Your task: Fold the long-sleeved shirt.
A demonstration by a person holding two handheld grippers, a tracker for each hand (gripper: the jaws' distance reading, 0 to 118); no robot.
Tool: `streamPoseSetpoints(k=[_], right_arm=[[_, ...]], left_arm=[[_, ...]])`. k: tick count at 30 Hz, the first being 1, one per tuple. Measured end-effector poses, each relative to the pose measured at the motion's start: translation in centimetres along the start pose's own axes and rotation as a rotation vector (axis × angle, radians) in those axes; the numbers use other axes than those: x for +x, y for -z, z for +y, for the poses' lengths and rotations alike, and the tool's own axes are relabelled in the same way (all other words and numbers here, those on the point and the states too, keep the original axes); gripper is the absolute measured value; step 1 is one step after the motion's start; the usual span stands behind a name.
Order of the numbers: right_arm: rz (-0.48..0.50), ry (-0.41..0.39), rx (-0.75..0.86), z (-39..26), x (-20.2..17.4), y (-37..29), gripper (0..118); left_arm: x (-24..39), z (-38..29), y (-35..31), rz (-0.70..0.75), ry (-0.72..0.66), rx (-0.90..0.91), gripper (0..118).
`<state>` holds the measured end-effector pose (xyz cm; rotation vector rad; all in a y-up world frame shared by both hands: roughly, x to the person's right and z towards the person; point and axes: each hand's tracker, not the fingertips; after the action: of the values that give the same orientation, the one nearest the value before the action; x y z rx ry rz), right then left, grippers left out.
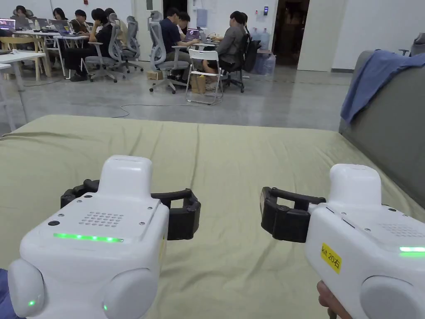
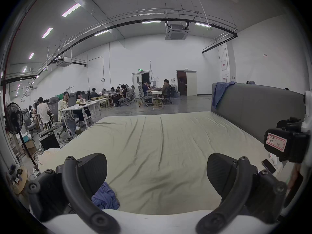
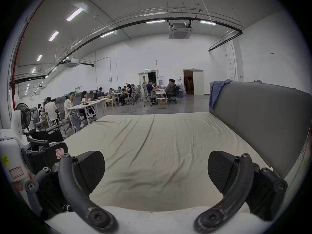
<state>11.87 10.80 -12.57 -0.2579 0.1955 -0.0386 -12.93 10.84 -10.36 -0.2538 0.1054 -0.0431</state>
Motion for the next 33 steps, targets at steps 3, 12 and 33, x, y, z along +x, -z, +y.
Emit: streamPoseSetpoints(k=[3,12,33], right_arm=[[0.000,0.003,0.008,0.01,0.05,-0.07,118],[-0.034,0.021,0.034,0.23,0.34,-0.27,118],[-0.031,0.016,0.033,0.19,0.50,-0.50,118]], left_arm=[[-0.04,0.02,-0.10,-0.001,0.001,0.006,117],[-0.07,0.12,-0.36,-0.020,0.002,0.028,118],[-0.33,0.31,-0.54,-0.017,-0.009,0.057,118]])
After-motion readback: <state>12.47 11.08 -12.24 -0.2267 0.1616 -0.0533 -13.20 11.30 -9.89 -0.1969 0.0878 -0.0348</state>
